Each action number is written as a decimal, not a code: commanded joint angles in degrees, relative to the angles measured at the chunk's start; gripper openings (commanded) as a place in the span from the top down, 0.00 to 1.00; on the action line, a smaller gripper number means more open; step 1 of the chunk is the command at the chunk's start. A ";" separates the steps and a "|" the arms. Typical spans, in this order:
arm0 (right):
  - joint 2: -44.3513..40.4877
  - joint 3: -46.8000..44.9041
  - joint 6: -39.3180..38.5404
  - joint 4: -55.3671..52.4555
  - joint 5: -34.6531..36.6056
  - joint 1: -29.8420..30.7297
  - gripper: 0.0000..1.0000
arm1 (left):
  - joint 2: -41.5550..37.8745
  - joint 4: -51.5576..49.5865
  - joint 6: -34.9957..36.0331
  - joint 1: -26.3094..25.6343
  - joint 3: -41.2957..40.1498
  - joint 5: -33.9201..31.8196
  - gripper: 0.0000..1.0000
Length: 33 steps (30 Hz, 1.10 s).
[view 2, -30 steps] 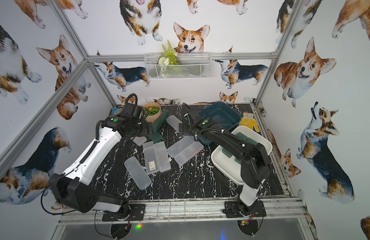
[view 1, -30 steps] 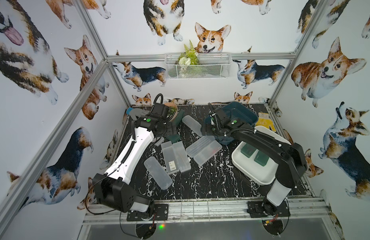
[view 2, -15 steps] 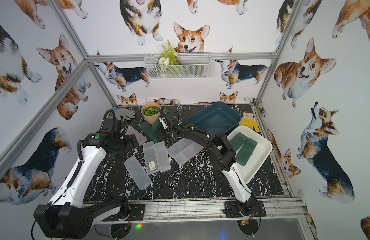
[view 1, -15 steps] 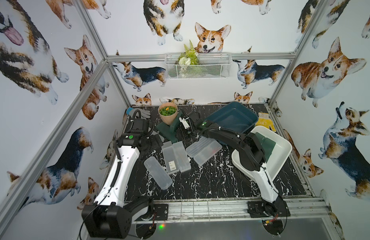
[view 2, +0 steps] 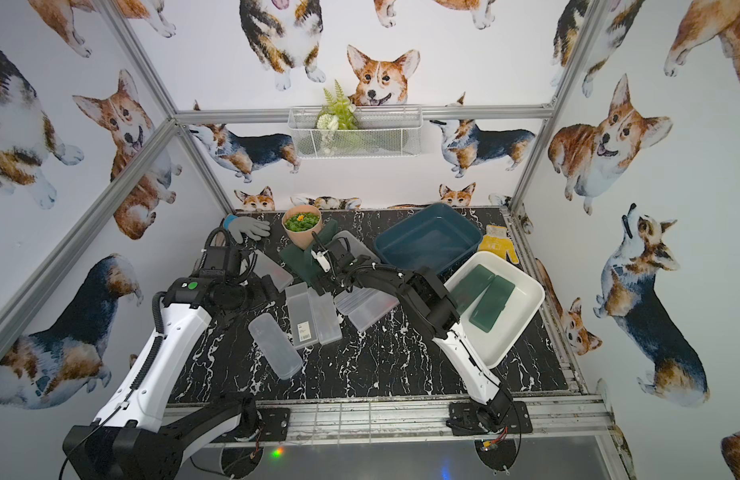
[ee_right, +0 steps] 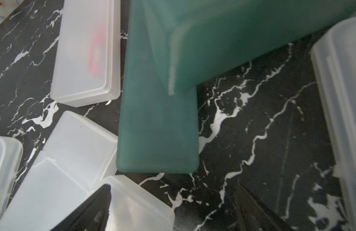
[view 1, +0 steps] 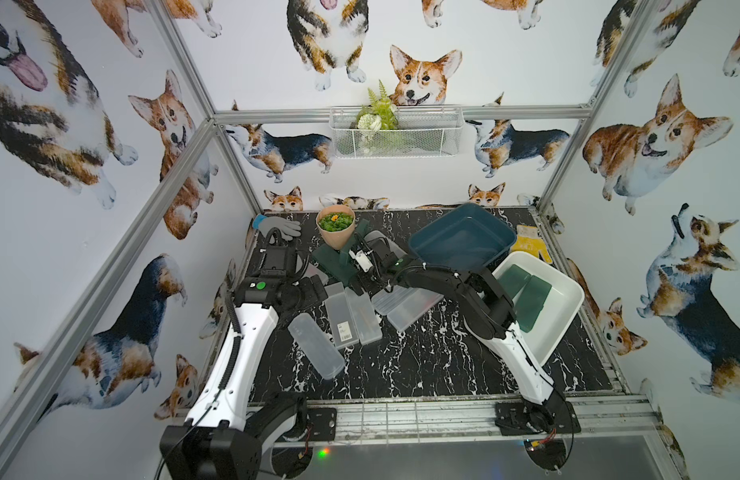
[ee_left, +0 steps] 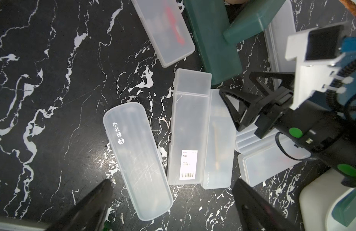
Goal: Place the pencil cases by color into the storage box
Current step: Pick up the pencil case from the center of the board.
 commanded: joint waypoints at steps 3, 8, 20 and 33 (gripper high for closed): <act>1.77 1.05 -2.08 4.88 1.37 0.44 0.04 | -2.64 1.53 0.88 -0.16 -3.04 0.54 0.04; 3.95 4.76 -3.29 0.99 5.48 1.64 0.04 | -4.51 1.89 -0.16 -0.09 -4.38 1.20 0.04; 9.76 12.24 -0.68 -4.00 9.05 1.73 0.04 | -4.38 2.67 0.08 -0.39 -4.30 1.66 0.04; 12.57 16.79 -0.46 -6.87 10.75 2.43 0.22 | -3.96 3.47 0.18 -1.13 -4.04 1.65 0.05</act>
